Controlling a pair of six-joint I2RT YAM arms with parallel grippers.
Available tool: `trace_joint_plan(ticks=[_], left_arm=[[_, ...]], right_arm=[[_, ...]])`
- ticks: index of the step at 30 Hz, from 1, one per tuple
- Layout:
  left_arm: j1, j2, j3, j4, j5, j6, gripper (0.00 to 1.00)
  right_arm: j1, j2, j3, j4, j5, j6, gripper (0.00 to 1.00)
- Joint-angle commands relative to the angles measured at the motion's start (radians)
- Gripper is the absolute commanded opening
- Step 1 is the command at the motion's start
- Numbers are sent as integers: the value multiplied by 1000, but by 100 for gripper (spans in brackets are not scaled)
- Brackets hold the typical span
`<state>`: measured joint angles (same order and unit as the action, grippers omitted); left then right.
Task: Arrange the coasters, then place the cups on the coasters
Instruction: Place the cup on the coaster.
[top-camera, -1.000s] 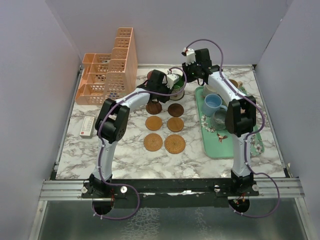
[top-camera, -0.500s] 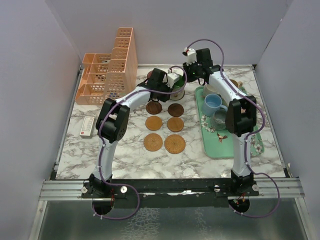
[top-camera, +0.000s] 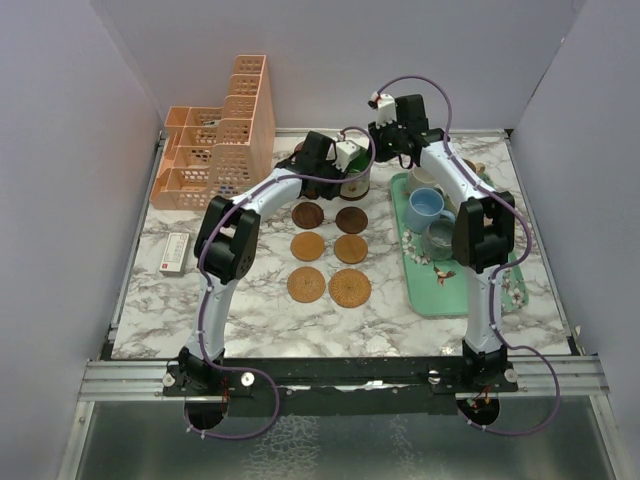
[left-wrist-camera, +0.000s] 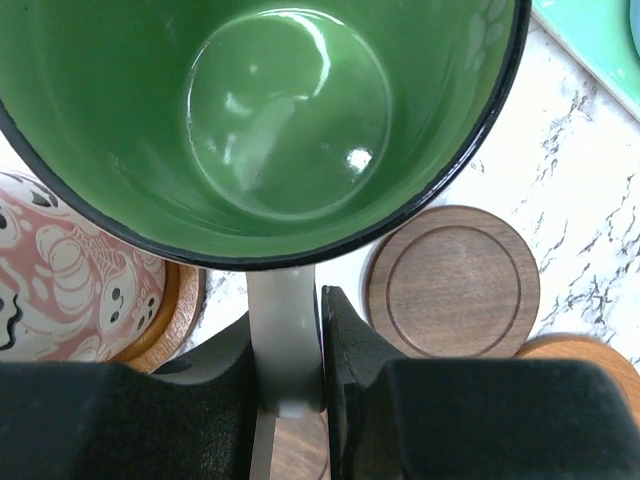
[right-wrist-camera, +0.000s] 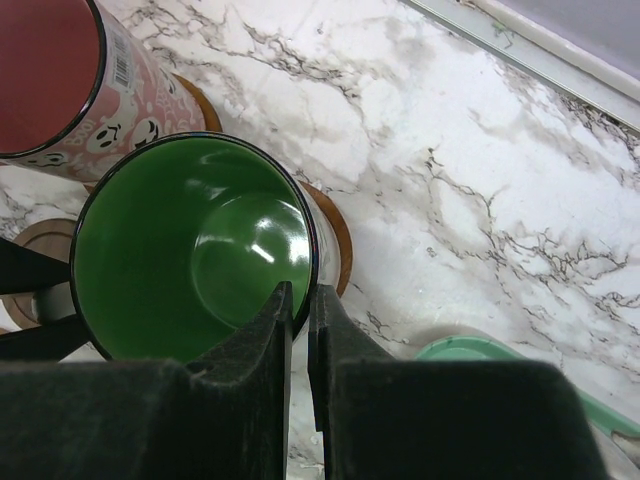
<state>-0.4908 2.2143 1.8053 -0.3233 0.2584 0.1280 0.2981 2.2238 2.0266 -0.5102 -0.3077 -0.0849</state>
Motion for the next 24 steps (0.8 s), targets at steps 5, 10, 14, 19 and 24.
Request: trace_joint_plan(ticks=[5, 10, 14, 19, 24], left_arm=[[6, 36, 110, 150, -3, 10, 0], [6, 41, 116, 147, -6, 11, 0], [6, 36, 117, 148, -13, 17, 0], [6, 35, 122, 147, -17, 22, 0], [6, 30, 121, 148, -24, 32, 0]], right_arm=[[19, -16, 28, -24, -135, -3, 1], [19, -5, 30, -30, -149, -8, 1], [19, -4, 21, -27, -158, -8, 1], [19, -5, 24, -24, -159, -8, 1], [19, 2, 28, -27, -165, -11, 1]])
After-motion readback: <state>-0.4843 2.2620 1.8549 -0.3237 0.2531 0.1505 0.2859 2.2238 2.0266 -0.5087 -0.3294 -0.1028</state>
